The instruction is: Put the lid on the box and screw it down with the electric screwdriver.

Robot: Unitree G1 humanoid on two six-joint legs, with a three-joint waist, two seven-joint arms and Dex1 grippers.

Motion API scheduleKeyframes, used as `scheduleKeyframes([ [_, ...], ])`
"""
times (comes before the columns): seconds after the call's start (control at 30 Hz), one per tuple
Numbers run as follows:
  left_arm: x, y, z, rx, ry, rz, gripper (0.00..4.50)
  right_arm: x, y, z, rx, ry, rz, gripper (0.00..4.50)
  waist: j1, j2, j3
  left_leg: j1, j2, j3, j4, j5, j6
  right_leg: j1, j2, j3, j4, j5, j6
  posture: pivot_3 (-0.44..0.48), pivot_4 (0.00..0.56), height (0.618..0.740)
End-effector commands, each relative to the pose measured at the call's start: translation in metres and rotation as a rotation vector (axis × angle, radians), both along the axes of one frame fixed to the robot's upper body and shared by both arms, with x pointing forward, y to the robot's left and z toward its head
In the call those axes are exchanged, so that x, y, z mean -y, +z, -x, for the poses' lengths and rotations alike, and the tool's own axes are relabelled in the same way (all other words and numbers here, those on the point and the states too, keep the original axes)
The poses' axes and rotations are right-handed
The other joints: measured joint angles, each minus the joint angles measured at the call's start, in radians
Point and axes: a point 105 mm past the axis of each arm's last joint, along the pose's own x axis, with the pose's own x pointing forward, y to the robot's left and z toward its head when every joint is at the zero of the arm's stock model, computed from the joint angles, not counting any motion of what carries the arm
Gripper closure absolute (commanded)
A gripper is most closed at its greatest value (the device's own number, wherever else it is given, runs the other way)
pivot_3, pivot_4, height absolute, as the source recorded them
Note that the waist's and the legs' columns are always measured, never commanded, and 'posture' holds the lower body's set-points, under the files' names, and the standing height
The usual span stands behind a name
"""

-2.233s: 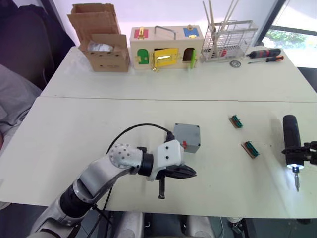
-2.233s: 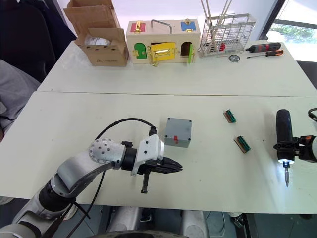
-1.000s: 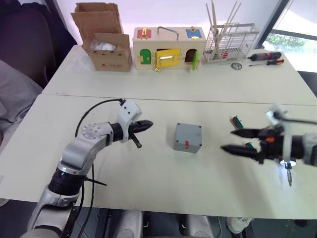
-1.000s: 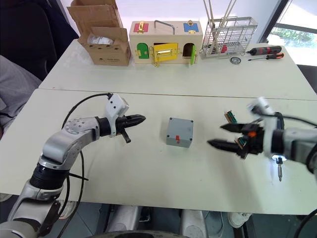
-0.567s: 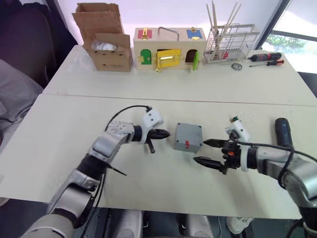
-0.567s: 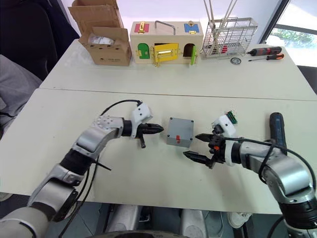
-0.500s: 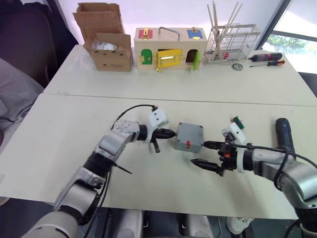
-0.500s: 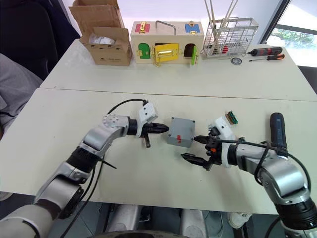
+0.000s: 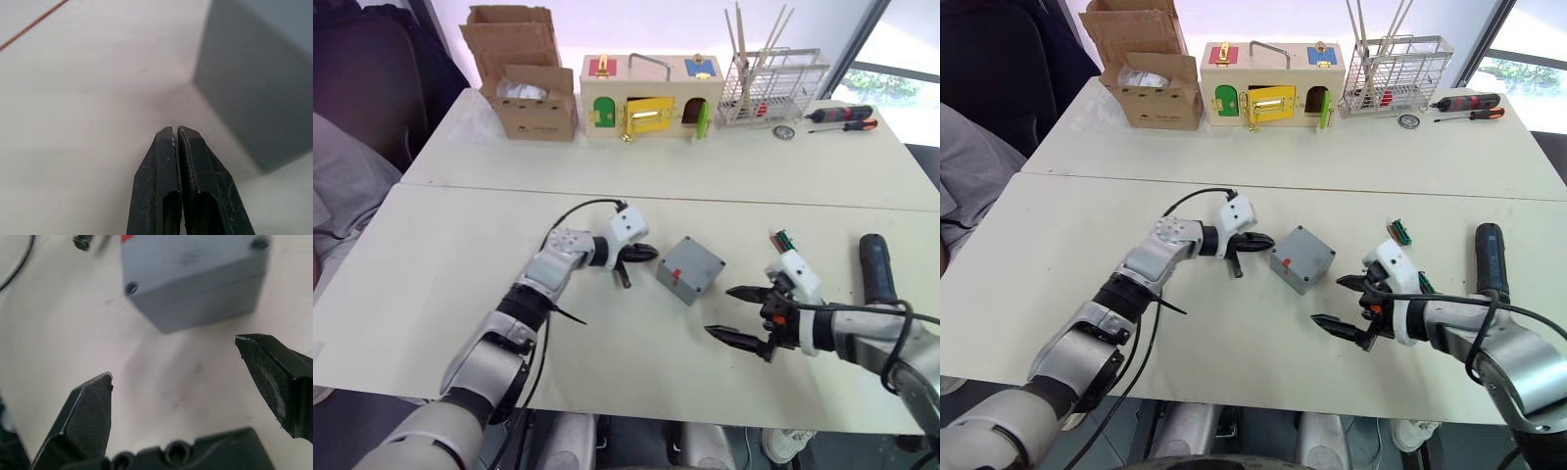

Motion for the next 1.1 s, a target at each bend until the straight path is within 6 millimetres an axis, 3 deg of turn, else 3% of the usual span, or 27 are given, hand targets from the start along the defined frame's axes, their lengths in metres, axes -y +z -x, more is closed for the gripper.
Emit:
scheduleKeyframes([
  [0.03, -0.015, 0.007, 0.026, 0.009, -0.050, -0.002, 4.40, 0.009, 0.006, -0.025, 0.127, 0.036, 0.082, 0.02, -0.009, 0.000, 0.000, 0.000, 0.000, 0.000, 0.000, 0.000, 0.000, 0.000, 0.000, 0.000, 0.000, 0.000, 0.000, 0.000, 0.150, 0.729],
  [0.13, -0.017, 0.002, 0.061, -0.043, -0.147, -0.020, 4.40, 0.005, 0.003, -0.041, 0.181, 0.098, 0.102, 0.02, -0.019, 0.000, 0.000, 0.000, 0.000, 0.002, 0.000, 0.003, -0.005, 0.000, 0.000, 0.001, 0.000, 0.000, 0.000, 0.000, 0.150, 0.729],
  [0.27, -0.011, -0.002, 0.080, -0.097, -0.185, -0.015, 4.40, -0.002, -0.001, -0.046, 0.179, 0.209, 0.115, 0.02, -0.005, 0.000, 0.000, 0.000, -0.001, 0.001, 0.001, 0.003, -0.005, 0.001, -0.001, 0.001, -0.001, 0.000, 0.000, 0.000, 0.150, 0.729],
  [0.47, 0.018, 0.006, 0.058, -0.053, -0.120, 0.059, 4.40, -0.011, 0.000, -0.043, 0.149, 0.309, 0.094, 0.02, 0.005, 0.000, 0.000, 0.000, -0.001, 0.001, 0.001, 0.003, -0.005, 0.002, 0.000, 0.001, 0.000, 0.000, 0.000, 0.000, 0.150, 0.729],
  [0.67, 0.032, 0.007, 0.042, -0.026, -0.118, 0.070, 4.40, -0.013, -0.003, -0.034, 0.125, 0.309, 0.094, 0.02, 0.001, 0.000, 0.000, 0.000, -0.001, 0.001, 0.001, 0.003, -0.005, 0.001, 0.000, 0.001, 0.000, 0.000, 0.000, 0.000, 0.150, 0.729],
  [0.93, 0.044, 0.004, 0.036, -0.018, -0.150, 0.086, 4.40, -0.012, -0.006, -0.018, 0.109, 0.224, 0.073, 0.02, 0.005, 0.000, 0.000, 0.000, -0.001, 0.001, 0.002, 0.003, -0.005, 0.001, -0.001, 0.000, 0.000, 0.000, 0.000, 0.000, 0.150, 0.729],
  [1.1, 0.046, 0.004, 0.034, -0.010, -0.150, 0.097, 4.40, -0.007, -0.005, -0.018, 0.118, 0.181, 0.077, 0.02, 0.004, 0.000, 0.000, 0.000, -0.001, 0.001, 0.002, 0.003, -0.005, 0.001, -0.001, 0.000, 0.000, 0.000, 0.000, 0.000, 0.150, 0.729],
])
